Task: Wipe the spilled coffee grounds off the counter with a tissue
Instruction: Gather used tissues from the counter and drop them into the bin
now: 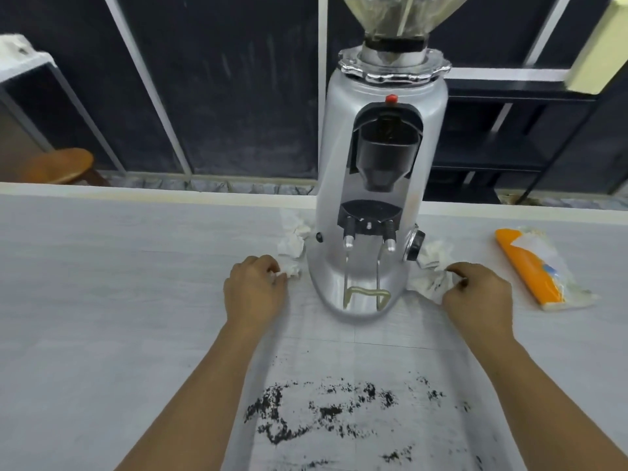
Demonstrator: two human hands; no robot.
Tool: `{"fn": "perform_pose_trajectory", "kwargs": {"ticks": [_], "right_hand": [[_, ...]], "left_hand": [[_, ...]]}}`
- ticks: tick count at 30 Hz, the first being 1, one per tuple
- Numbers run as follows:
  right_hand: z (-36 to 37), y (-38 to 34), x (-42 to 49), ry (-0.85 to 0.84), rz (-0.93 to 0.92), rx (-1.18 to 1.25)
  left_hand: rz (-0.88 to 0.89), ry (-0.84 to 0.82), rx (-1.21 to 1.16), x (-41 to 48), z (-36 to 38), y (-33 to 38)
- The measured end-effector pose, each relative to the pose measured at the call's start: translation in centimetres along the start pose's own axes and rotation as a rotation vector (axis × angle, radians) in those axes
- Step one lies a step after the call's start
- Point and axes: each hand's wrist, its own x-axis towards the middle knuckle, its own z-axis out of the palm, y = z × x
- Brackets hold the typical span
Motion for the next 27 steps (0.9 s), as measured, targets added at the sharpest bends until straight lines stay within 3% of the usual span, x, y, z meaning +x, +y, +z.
{"fn": "perform_pose_trajectory", "kwargs": {"ticks": [8, 13, 15, 20, 27], "right_hand": [[-5.5, -1.5, -4.3, 0.058, 0.108, 0.292], [-9.5, -5.4, -11.1, -0.044, 0.012, 0.442], [-10.9, -7.3, -14.5, -0.150, 0.000, 0.547], [-12.7, -12.6, -23.6, -0.607, -0.054, 0.863], [-8.1, -16.7, -40.0, -0.983, -0.355, 0.857]], "left_hand": [[-0.083, 0.041, -0.242, -5.8, -5.5, -0.7], [-0.132, 0.079, -0.319, -14.2, -10.6, -1.4], [-0.155, 0.095, -0.316, -17.9, -12.8, -1.8], [-0.231, 0.135, -0.325, -28.5, -18.6, -2.7], [-0.422, 0.206, -0.301, -44.0, -20.0, -10.6]]}}
